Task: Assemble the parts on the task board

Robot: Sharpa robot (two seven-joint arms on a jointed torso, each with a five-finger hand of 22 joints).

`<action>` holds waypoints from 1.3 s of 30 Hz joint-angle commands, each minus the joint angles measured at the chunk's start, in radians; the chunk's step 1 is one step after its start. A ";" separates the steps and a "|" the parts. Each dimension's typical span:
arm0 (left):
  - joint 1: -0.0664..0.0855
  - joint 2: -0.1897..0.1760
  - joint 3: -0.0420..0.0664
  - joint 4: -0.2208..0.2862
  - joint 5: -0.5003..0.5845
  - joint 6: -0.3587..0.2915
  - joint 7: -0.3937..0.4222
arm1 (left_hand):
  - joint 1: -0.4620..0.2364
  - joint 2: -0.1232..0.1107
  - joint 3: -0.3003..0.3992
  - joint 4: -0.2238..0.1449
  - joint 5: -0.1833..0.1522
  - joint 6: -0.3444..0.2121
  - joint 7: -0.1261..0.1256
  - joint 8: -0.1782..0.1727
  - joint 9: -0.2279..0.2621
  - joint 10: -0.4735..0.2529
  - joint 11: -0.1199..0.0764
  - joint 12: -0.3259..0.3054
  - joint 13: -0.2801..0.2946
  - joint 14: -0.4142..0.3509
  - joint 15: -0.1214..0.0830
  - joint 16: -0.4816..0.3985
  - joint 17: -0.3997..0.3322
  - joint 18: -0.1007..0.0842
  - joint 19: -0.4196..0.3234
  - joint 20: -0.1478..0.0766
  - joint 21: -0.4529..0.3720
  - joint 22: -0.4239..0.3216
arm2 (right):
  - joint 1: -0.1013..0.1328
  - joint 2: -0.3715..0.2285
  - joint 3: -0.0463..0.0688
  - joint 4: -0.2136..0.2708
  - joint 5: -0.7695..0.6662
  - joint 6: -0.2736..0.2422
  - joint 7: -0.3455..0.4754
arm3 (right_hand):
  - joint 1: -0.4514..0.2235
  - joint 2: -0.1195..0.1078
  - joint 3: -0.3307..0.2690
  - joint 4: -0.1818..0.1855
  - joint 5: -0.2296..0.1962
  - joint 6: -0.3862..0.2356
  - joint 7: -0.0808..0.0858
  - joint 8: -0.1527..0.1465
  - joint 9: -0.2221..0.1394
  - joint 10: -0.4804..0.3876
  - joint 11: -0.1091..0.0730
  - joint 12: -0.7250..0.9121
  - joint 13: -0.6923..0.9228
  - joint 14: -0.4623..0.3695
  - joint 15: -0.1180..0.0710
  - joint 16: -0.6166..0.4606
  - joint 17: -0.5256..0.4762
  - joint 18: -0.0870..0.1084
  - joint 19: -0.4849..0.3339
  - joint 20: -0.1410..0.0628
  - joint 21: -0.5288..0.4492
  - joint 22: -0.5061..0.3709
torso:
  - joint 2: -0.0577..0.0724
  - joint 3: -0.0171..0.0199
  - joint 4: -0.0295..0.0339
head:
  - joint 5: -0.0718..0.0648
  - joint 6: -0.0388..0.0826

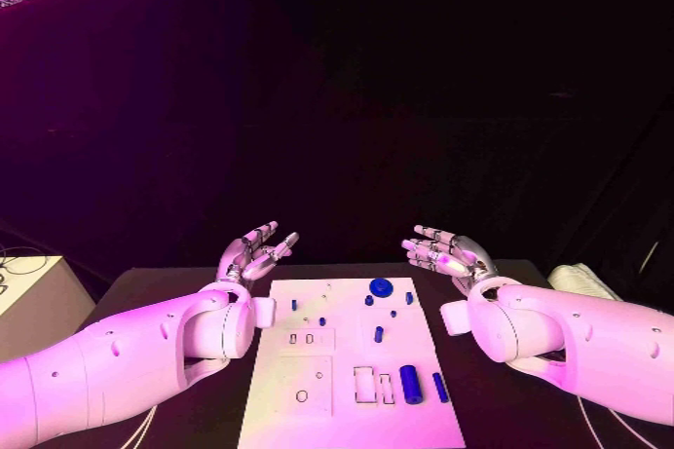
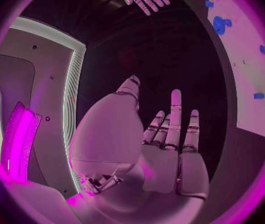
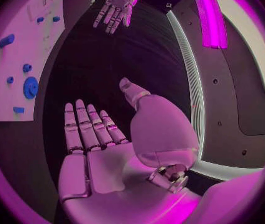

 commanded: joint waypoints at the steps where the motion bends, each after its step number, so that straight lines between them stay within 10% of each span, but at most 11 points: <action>1: 0.002 0.003 0.000 0.000 0.014 0.067 0.029 | 0.051 0.005 0.001 0.013 0.011 0.035 0.026 0.007 0.004 0.037 0.008 0.009 0.004 0.024 0.003 0.037 0.004 0.021 0.015 0.009 0.008 0.003 | 0.008 -0.001 -0.006 -0.004 -0.053 0.116 -0.052 | 0.095 0.002 0.026 -0.034 0.007 0.141 0.117 0.028 0.018 0.139 0.004 0.012 0.008 0.179 -0.001 0.025 0.018 0.032 0.099 0.008 0.019 0.009 | 0.000 -0.0001 -0.0001 | 0.000 0.000; 5: 0.005 -0.047 0.005 0.043 -0.013 0.107 0.020 | 0.058 0.024 0.007 0.011 0.009 0.089 0.045 0.015 0.011 0.119 0.029 0.016 0.010 0.075 0.012 0.064 0.008 0.026 0.090 0.011 0.028 0.013 | 0.026 -0.009 -0.005 -0.042 -0.329 0.101 -0.030 | 0.143 0.001 0.041 -0.057 0.008 0.293 0.097 0.057 0.036 0.304 -0.019 0.022 0.015 0.248 -0.025 0.038 0.023 0.057 0.262 0.006 0.054 0.023 | 0.021 -0.0019 0.0029 | 0.002 -0.012; 8: 0.007 -0.068 0.009 0.064 -0.033 0.119 0.017 | 0.075 0.040 0.018 0.008 0.007 0.232 0.075 0.050 0.033 0.430 0.061 0.061 0.030 0.169 0.037 0.104 0.018 0.049 0.320 0.010 0.097 0.043 | 0.035 -0.009 -0.004 -0.053 -0.434 0.086 -0.038 | 0.167 -0.006 0.058 -0.069 0.008 0.397 0.084 0.077 0.047 0.360 -0.036 0.022 0.015 0.308 -0.045 0.058 0.029 0.068 0.339 -0.004 0.086 0.030 | 0.032 0.0000 0.0020 | -0.001 -0.016; 10: 0.009 -0.084 0.012 0.083 -0.050 0.127 0.014 | 0.087 0.041 0.022 0.006 0.007 0.286 0.078 0.062 0.040 0.499 0.065 0.068 0.030 0.205 0.039 0.125 0.030 0.052 0.360 0.007 0.115 0.047 | 0.042 -0.008 -0.003 -0.061 -0.516 0.076 -0.050 | 0.177 -0.010 0.075 -0.076 0.008 0.433 0.077 0.086 0.050 0.400 -0.047 0.024 0.015 0.352 -0.059 0.075 0.035 0.068 0.383 -0.019 0.104 0.033 | 0.042 0.0009 0.0019 | -0.002 -0.016; 15: 0.013 -0.119 0.021 0.127 -0.088 0.138 0.007 | 0.129 0.031 0.044 0.006 0.007 0.469 0.066 0.128 0.071 0.672 0.034 0.103 0.044 0.301 0.005 0.217 0.106 0.054 0.532 -0.042 0.218 0.087 | 0.060 -0.006 0.001 -0.072 -0.716 0.083 -0.121 | 0.173 -0.031 0.103 -0.075 0.008 0.485 0.061 0.097 0.053 0.475 -0.070 0.024 0.015 0.447 -0.094 0.109 0.059 0.067 0.473 -0.057 0.151 0.048 | 0.065 0.0027 0.0051 | -0.005 -0.015; 24: 0.021 -0.191 0.029 0.234 -0.170 0.196 -0.026 | 0.166 -0.026 0.159 0.008 0.008 0.560 0.030 0.162 0.122 0.834 -0.007 0.084 0.044 0.332 -0.036 0.259 0.214 0.041 0.617 -0.123 0.478 0.250 | 0.095 0.008 0.005 -0.088 -1.082 0.140 -0.284 | 0.183 -0.062 0.088 -0.085 0.009 0.595 0.007 0.124 0.079 0.651 -0.146 0.022 0.020 0.789 -0.210 0.332 0.259 0.063 0.708 -0.186 0.451 0.221 | 0.098 0.0078 0.0181 | -0.018 -0.012; 27: 0.022 -0.211 0.031 0.270 -0.186 0.213 -0.037 | 0.154 -0.050 0.202 0.007 0.006 0.560 0.030 0.159 0.138 0.848 -0.011 0.068 0.043 0.346 -0.040 0.276 0.259 0.040 0.609 -0.135 0.629 0.356 | 0.105 0.019 0.006 -0.095 -1.196 0.172 -0.340 | 0.160 -0.084 0.132 -0.078 0.007 0.601 -0.002 0.111 0.094 0.666 -0.152 0.016 0.021 0.819 -0.218 0.539 0.438 0.061 0.719 -0.204 0.589 0.324 | 0.113 0.0087 0.0208 | -0.021 -0.008; 32: 0.022 -0.244 0.032 0.336 -0.202 0.240 -0.057 | 0.125 -0.079 0.278 0.004 0.006 0.554 0.030 0.158 0.169 0.860 -0.012 0.055 0.050 0.403 -0.046 0.303 0.390 0.050 0.554 -0.135 0.860 0.521 | 0.115 0.048 0.007 -0.106 -1.355 0.221 -0.425 | 0.132 -0.126 0.201 -0.057 0.007 0.595 -0.008 0.106 0.132 0.668 -0.160 0.018 0.027 0.834 -0.219 1.107 0.972 -0.015 0.865 -0.196 1.085 0.916 | 0.131 0.0103 0.0278 | -0.029 -0.009; 39: 0.023 -0.271 0.034 0.396 -0.202 0.261 -0.072 | 0.113 -0.086 0.291 0.004 0.005 0.548 0.030 0.156 0.176 0.857 -0.011 0.054 0.053 0.421 -0.046 0.307 0.425 0.051 0.543 -0.134 0.902 0.550 | 0.118 0.099 0.006 -0.136 -1.469 0.256 -0.498 | 0.118 -0.152 0.217 -0.043 0.007 0.582 -0.009 0.108 0.160 0.628 -0.152 0.015 0.026 0.839 -0.212 1.255 1.114 -0.042 0.908 -0.185 1.242 1.118 | 0.154 0.0104 0.0363 | -0.045 -0.007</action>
